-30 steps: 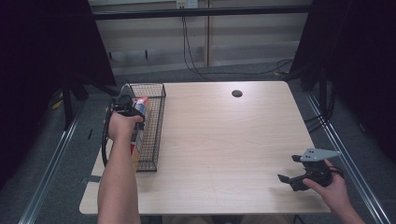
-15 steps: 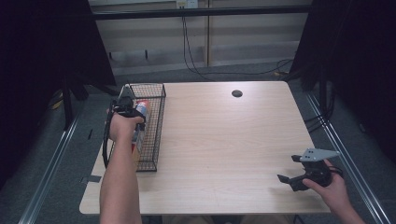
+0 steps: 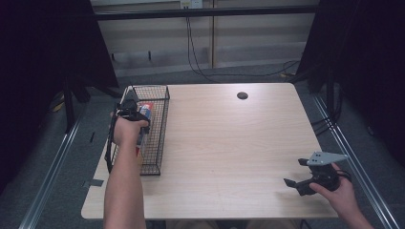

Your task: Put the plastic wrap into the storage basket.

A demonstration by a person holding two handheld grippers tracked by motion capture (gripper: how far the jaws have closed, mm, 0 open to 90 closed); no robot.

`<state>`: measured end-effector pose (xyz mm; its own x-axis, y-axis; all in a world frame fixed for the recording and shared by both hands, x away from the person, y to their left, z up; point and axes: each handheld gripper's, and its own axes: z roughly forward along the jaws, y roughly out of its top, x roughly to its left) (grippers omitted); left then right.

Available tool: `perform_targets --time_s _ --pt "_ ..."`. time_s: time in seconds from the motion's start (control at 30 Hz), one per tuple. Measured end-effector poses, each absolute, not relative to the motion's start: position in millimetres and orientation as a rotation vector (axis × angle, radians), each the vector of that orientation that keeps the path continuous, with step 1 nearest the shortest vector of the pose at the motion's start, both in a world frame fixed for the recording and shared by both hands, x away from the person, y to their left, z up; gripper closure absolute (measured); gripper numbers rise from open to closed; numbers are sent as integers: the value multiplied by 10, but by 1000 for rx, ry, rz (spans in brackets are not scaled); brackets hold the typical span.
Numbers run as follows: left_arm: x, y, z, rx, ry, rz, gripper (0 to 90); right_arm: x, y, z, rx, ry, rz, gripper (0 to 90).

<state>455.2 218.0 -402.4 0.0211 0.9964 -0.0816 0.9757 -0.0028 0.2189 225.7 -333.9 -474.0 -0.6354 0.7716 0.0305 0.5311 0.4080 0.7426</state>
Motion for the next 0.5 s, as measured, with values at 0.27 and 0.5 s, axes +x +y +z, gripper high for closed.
perform_targets --time_s 0.27,0.5 --pt "4531 2205 -4017 2049 2054 157 348 2254 -3334 -4738 1133 2352 1062 45" --pt "4513 2221 -3975 2034 2036 147 296 2261 -3325 -4743 1125 2360 1069 45"
